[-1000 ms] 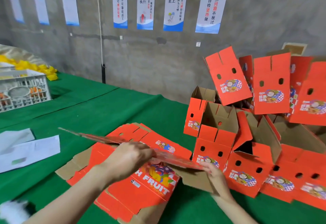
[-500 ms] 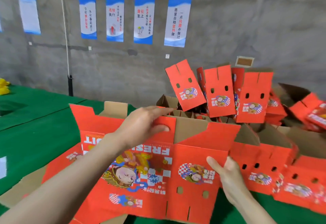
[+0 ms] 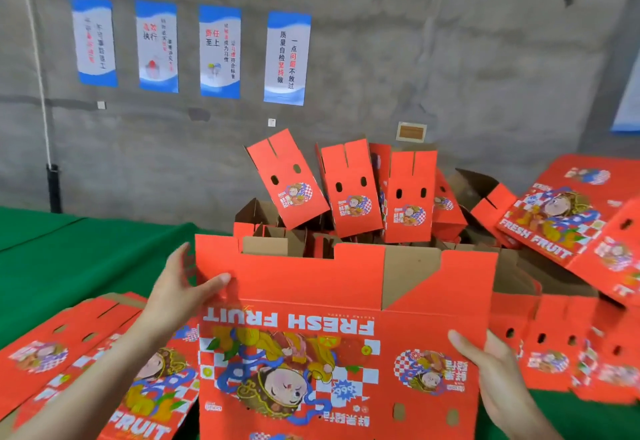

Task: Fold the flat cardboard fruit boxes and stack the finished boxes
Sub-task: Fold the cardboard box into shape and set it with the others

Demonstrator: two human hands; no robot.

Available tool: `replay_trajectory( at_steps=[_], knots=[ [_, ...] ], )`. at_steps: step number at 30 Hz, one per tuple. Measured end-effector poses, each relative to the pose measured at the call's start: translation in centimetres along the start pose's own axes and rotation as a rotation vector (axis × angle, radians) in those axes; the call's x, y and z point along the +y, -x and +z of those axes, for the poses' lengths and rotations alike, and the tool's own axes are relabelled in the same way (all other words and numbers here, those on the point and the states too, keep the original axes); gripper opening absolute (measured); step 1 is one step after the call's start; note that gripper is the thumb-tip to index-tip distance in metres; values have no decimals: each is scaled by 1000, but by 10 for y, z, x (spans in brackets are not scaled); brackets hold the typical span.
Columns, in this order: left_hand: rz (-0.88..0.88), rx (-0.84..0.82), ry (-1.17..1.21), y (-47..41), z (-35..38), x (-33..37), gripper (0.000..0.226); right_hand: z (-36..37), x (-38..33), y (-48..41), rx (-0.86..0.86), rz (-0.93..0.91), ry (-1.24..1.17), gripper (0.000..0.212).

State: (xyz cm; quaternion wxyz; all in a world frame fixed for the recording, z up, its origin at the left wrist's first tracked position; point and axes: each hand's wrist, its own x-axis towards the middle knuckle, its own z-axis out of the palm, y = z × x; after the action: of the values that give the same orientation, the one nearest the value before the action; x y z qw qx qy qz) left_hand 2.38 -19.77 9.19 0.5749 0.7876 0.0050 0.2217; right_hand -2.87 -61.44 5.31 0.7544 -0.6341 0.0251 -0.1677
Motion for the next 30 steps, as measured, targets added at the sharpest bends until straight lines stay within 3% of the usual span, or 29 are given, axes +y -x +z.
replay_trajectory(
  at_steps=[2, 5, 8, 12, 14, 16, 19, 23, 26, 30],
  knots=[
    [-109, -136, 303, 0, 15, 2, 40, -16, -3, -4, 18, -2, 2, 34],
    [-130, -234, 585, 5, 28, 5, 37, -36, -3, -8, 47, 22, -22, 34],
    [-161, -447, 547, 16, 34, 11, 42, -52, -1, -9, 64, 48, -22, 33],
    [-171, -484, 559, 30, 53, 17, 26, -55, -2, -10, 168, 42, 108, 38],
    [-172, -478, 562, 36, 62, 18, 26, -52, -4, -10, 373, -41, 297, 56],
    [-170, -472, 537, 41, 69, 19, 34, -43, -9, -5, 460, -253, 535, 53],
    [-145, -490, 500, 46, 78, 22, 47, -24, -12, 6, 254, -511, 739, 40],
    [-124, -520, 530, 52, 88, 31, 53, -6, -12, 1, 29, -411, 783, 44],
    [-116, -512, 544, 52, 92, 33, 42, -1, -15, -6, -36, -319, 765, 32],
    [-116, -529, 555, 52, 96, 31, 33, -4, -27, -12, -60, -251, 965, 27]
  ],
)
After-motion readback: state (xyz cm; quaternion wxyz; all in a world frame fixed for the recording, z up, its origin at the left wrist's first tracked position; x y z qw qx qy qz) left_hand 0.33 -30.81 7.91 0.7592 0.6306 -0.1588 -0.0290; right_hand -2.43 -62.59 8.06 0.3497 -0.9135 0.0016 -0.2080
